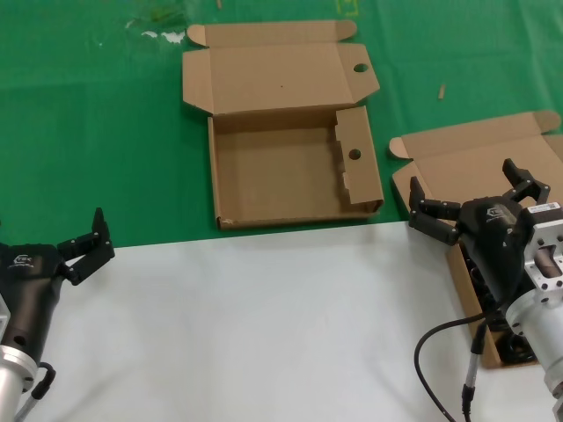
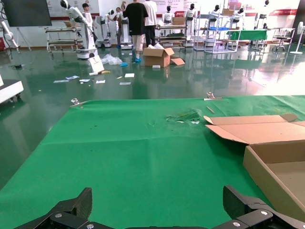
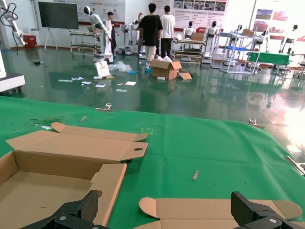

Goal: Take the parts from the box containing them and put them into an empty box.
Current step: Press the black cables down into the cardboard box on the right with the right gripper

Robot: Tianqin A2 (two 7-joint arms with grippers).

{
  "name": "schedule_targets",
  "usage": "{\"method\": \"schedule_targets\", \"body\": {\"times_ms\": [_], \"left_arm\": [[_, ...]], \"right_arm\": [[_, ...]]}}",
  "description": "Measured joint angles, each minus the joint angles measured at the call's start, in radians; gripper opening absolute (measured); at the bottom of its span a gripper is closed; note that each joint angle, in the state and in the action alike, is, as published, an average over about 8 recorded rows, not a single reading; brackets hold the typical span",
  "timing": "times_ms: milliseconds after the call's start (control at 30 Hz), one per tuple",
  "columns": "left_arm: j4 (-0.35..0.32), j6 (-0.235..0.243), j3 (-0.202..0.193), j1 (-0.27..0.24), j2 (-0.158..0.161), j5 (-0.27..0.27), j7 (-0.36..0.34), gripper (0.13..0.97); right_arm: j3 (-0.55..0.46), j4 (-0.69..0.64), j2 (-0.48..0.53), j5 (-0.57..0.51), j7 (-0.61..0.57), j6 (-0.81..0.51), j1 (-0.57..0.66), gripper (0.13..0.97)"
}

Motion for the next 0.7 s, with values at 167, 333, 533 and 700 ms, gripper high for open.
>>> {"method": "schedule_targets", "body": {"times_ms": [167,333,533,700], "left_arm": [[0.000,0.000,0.000,0.000,0.000,0.000,0.000,0.966],[0.000,0.000,0.000,0.000,0.000,0.000,0.000,0.966],[0.000,0.000,0.000,0.000,0.000,0.000,0.000,0.961],[0.000,0.000,0.000,0.000,0.000,0.000,0.000,0.940]], "right_arm": [[0.000,0.000,0.000,0.000,0.000,0.000,0.000,0.966],[0.004,0.002,0.000,-0.001,-0.002,-0.001,-0.003,0.966],[0.034,0.013,-0.002,-0.010,-0.026,-0.017,-0.025,0.966],[0.038,0.031,0.049,-0.030,-0.035,-0.035,-0.040,0.966]]}}
